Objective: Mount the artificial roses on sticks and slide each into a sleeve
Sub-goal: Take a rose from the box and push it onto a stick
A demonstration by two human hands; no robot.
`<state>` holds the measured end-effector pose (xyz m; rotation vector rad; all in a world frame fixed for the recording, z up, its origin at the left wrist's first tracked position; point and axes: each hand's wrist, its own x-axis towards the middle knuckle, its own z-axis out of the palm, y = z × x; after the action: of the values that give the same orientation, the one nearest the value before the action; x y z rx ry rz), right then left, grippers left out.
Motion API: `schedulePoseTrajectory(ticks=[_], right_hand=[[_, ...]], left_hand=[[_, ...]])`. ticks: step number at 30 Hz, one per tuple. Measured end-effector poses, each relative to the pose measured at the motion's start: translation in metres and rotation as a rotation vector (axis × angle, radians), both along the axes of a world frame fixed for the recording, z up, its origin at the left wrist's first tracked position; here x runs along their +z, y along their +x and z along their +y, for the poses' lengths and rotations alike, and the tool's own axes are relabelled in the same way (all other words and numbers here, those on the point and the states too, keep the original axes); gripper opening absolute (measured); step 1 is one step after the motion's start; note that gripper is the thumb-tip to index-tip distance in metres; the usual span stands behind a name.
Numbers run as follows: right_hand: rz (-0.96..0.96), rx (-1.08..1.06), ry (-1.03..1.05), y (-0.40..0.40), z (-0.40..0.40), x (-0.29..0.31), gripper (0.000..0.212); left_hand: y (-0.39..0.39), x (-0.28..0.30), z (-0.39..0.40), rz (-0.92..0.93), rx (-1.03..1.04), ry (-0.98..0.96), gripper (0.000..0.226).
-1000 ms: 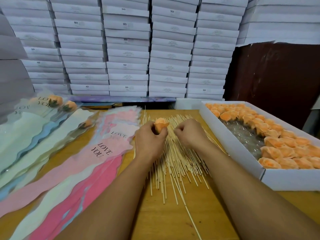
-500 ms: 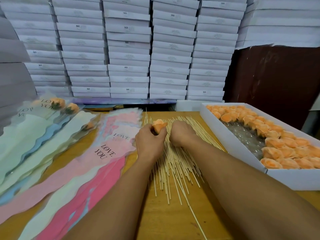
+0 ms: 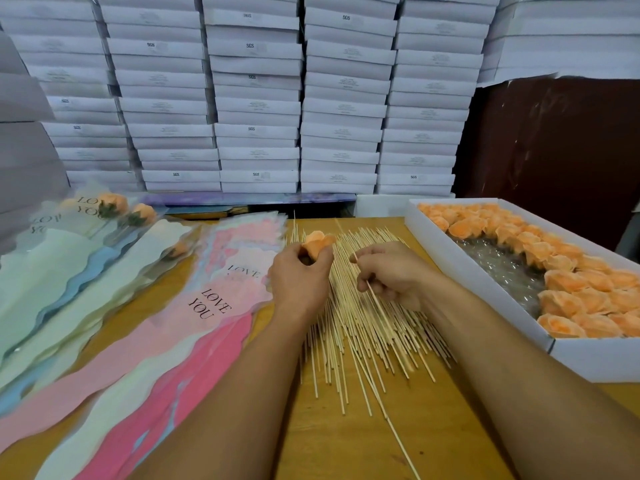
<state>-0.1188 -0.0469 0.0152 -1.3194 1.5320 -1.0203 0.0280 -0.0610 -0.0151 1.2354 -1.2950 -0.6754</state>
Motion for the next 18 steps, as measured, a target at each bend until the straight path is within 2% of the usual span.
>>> schedulePoseTrajectory(ticks=[2,5,9,12,18], right_hand=[[-0.045,0.070,0.053,-0.001,0.007,0.000,0.026],[0.005,0.111,0.033,0.001,0.014,0.000,0.013],[0.048,0.149,-0.150,0.003,0.017,0.001,0.030],[0.010,0.180,-0.212,0.006,0.019,0.003,0.028],[-0.146,0.090,-0.163,0.008,0.023,0.008,0.025]], left_hand=[[0.001,0.001,-0.002,0.063,-0.014,0.024,0.027],[0.002,0.002,-0.004,0.235,-0.080,0.075,0.019],[0.004,0.005,-0.006,0.491,-0.141,0.155,0.014],[0.007,0.007,-0.008,0.619,-0.186,0.197,0.019],[0.010,0.010,-0.008,0.771,-0.231,0.259,0.023]])
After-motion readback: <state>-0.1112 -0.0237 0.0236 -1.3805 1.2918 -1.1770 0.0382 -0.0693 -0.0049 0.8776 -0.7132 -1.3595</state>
